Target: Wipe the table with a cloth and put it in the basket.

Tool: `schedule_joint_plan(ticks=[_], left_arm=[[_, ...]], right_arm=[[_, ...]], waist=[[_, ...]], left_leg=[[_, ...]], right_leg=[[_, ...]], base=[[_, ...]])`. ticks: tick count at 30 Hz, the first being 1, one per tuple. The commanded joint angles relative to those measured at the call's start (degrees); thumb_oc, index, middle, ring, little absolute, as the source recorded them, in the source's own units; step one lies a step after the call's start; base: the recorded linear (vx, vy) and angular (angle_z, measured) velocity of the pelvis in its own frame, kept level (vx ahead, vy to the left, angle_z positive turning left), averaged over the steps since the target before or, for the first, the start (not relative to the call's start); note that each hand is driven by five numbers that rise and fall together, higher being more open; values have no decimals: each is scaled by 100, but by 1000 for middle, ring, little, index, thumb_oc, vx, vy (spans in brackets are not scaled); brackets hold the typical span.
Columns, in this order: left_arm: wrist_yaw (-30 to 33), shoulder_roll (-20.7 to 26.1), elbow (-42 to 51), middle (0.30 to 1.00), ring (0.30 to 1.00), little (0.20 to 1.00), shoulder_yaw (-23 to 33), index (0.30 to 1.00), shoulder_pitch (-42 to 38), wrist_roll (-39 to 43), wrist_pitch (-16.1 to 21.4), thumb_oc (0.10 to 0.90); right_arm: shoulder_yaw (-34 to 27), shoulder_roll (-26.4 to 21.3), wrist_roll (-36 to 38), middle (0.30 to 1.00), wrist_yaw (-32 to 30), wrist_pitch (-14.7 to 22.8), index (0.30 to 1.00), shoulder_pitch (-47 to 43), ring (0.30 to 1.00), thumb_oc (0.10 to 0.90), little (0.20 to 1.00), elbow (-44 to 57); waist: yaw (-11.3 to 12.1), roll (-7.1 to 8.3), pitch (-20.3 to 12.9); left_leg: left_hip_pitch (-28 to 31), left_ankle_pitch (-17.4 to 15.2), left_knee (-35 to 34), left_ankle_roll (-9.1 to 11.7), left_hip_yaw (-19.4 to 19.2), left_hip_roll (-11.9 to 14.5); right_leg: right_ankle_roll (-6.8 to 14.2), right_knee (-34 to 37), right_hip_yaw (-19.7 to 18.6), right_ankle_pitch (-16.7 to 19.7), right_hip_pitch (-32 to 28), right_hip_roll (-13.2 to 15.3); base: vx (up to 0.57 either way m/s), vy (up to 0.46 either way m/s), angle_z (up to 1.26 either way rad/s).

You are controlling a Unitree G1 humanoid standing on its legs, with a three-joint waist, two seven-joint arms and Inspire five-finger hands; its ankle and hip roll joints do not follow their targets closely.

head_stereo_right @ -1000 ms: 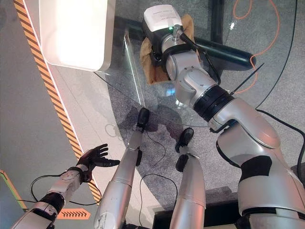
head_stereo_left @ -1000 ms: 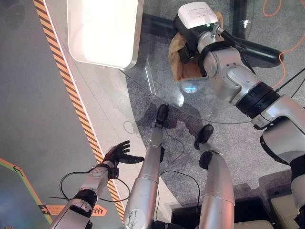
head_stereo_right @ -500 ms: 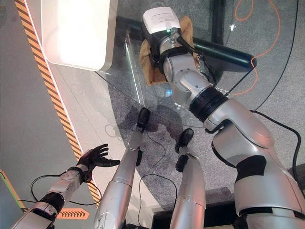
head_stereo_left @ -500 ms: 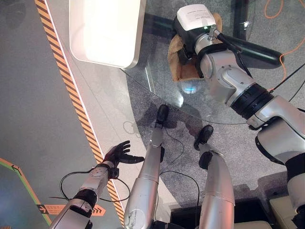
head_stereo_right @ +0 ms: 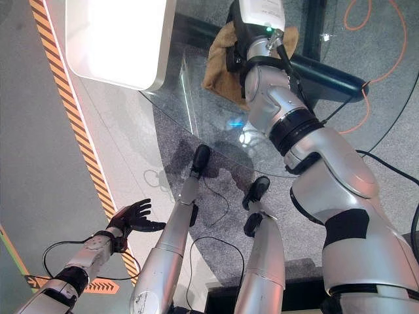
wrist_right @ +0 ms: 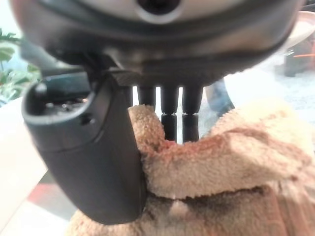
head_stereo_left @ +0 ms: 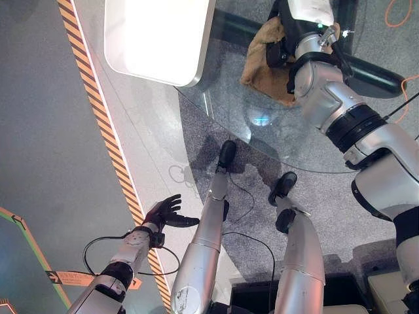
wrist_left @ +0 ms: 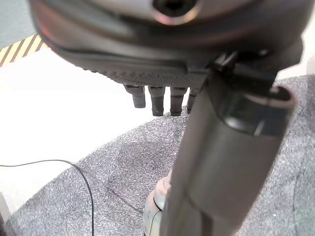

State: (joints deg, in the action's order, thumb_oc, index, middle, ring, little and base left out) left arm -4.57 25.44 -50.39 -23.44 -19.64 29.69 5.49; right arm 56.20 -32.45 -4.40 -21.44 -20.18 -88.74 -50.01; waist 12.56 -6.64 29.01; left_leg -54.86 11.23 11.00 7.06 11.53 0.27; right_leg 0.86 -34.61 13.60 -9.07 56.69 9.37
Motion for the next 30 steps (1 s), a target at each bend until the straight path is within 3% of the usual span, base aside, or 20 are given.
schedule_joint_plan(ticks=[1, 6, 13, 30], left_arm=[[-42, 280, -201, 900, 900, 900, 22, 900, 512, 196, 11, 800], [-85, 369, -194, 900, 900, 900, 33, 900, 509, 352, -16, 800], [-177, 463, -259, 900, 900, 900, 102, 900, 531, 494, 13, 800], [-217, 629, -238, 900, 900, 900, 246, 900, 560, 614, -79, 800]], right_arm=[[-49, -1402, -110, 300, -878, -480, 300, -714, 300, 100, 200, -957], [-178, -1717, 117, 300, -1145, -565, 300, -644, 300, 100, 200, -1096], [-565, -2062, 1015, 300, -1638, -510, 300, -457, 300, 100, 200, -1273], [-736, -2577, 1579, 300, -2198, -359, 300, -484, 300, 100, 200, -1391]], waist=[[-14, 122, 79], [-98, 139, 79], [-200, 164, 79], [-343, 289, 79]], left_leg=[[255, -765, 532, -699, -796, -535], [272, -773, 493, -702, -836, -503], [295, -797, 458, -702, -889, -465], [322, -847, 461, -694, -938, -396]], right_leg=[[217, 1563, 109, 1112, -488, -331], [232, 1602, 72, 1122, -491, -344], [227, 1637, 11, 1116, -490, -380], [221, 1676, -65, 1107, -539, -472]], base=[[0, 0, 0], [0, 0, 0], [0, 1, 0], [0, 0, 0]])
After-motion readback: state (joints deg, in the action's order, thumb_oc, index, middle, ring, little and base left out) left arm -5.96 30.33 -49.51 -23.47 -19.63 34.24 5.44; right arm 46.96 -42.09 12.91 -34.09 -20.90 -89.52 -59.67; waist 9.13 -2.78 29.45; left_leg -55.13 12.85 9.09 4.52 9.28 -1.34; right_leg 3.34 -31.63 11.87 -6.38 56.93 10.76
